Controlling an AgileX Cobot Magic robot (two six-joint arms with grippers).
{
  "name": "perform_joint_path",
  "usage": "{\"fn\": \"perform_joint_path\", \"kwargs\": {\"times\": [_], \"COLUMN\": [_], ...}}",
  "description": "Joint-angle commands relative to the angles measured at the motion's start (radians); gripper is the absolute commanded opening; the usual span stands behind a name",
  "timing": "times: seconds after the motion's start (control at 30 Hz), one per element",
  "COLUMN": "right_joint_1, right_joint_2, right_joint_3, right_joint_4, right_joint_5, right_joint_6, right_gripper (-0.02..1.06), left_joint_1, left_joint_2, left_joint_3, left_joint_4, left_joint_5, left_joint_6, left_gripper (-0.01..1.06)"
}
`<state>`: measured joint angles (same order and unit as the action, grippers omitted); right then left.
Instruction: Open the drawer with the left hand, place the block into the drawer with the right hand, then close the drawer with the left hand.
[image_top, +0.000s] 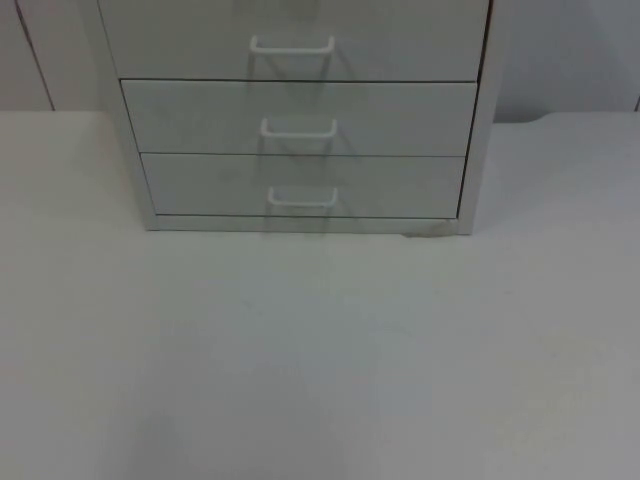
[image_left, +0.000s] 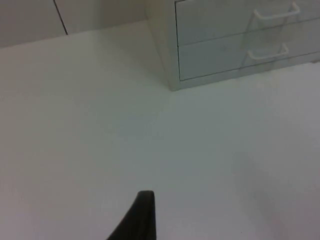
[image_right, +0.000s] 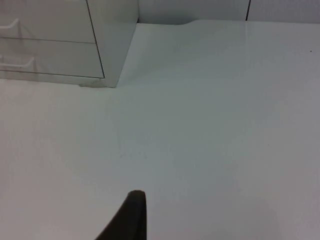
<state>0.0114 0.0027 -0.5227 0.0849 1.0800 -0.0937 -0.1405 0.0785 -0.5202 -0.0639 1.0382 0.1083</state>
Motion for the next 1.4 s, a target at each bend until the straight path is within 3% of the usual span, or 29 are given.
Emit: {"fn": "perform_joint_path", "kwargs": {"times": [0.0,0.97,1.23,1.37], "right_joint_1": [0.002,0.0,-0.009,-0.065], "right_joint_2": [-0.003,-0.003,-0.003,-0.003], "right_joint_3": [0.006,0.006,0.006,0.006], "right_joint_4": [0.004,0.008,0.008,0.008], "right_joint_5": [0.001,0.001,0.001,0.001], "right_joint_6": [-0.01,-0.001,-0.001,-0.001], "right_gripper": [1.05,1.05,1.05,1.05], "left_joint_1": [-0.002,0.002,0.107,0.142], "left_joint_2": [-0.021,-0.079,-0.079,-0.079], "left_joint_3": [0.009,0.025,0.025,0.025], "left_joint_4": [0.014,0.021,0.023,0.026], "left_joint_5": [0.032,0.039,0.039,0.039], "left_joint_6": [-0.013,-0.032,-0.032,-0.032], "left_gripper": [1.05,1.05,1.05,1.05]}}
